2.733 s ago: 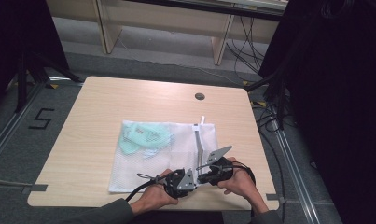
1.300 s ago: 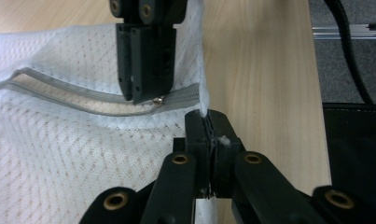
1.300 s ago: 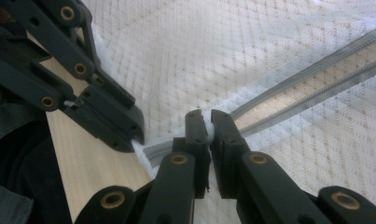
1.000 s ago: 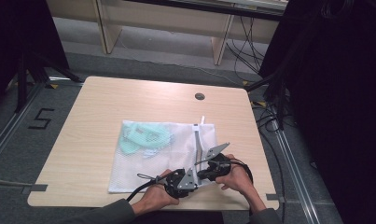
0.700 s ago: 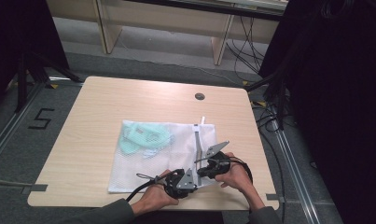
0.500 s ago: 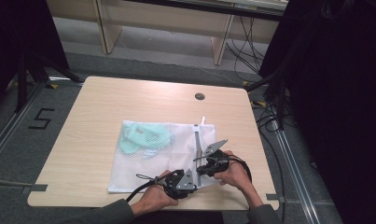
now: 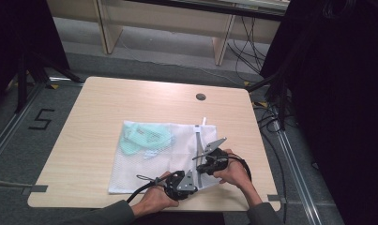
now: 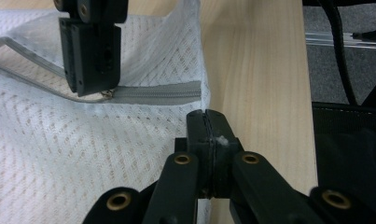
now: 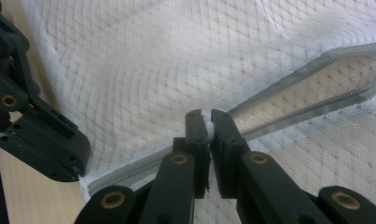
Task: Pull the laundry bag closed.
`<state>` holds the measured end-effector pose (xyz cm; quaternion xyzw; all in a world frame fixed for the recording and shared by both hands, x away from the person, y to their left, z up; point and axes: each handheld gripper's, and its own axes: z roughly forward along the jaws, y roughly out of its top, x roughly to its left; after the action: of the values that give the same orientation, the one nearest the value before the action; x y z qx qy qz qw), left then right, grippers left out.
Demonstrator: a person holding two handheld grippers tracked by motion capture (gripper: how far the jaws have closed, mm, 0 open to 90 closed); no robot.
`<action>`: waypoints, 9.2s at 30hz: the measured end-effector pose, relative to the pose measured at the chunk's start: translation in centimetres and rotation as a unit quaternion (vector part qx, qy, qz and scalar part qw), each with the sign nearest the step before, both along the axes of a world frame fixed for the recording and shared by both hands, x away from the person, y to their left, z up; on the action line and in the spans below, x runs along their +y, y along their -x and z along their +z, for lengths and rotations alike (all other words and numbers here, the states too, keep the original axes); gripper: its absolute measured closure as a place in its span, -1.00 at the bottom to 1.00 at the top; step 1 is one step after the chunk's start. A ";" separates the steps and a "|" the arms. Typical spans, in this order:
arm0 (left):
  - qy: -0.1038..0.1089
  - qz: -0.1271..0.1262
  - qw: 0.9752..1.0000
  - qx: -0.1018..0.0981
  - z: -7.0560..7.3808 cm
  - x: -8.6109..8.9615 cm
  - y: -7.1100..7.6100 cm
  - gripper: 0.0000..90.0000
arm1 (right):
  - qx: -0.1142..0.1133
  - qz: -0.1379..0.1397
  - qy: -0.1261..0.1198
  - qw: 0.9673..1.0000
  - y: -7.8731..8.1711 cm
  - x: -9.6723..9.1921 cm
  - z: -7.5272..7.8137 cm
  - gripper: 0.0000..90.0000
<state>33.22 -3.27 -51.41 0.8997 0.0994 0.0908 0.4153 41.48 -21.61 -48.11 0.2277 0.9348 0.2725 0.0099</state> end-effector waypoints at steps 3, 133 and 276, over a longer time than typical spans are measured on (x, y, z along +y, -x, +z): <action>0.001 -0.001 1.000 0.002 0.3 0.2 -0.2 0.99 | 0.001 0.000 0.002 1.000 0.0 -0.1 0.0 0.93; 0.040 -0.007 0.996 0.075 0.7 0.2 0.7 0.99 | -0.119 -0.045 0.019 0.992 -9.6 -0.6 0.0 0.93; 0.081 0.189 0.975 0.084 5.1 15.6 -2.7 -0.36 | -0.124 -0.156 -0.076 0.977 -1.4 -0.3 2.5 -0.19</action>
<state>35.88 12.37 -46.28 0.8324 0.3094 0.0839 0.4521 42.89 -21.90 -45.60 0.3351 0.8559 0.3638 0.1507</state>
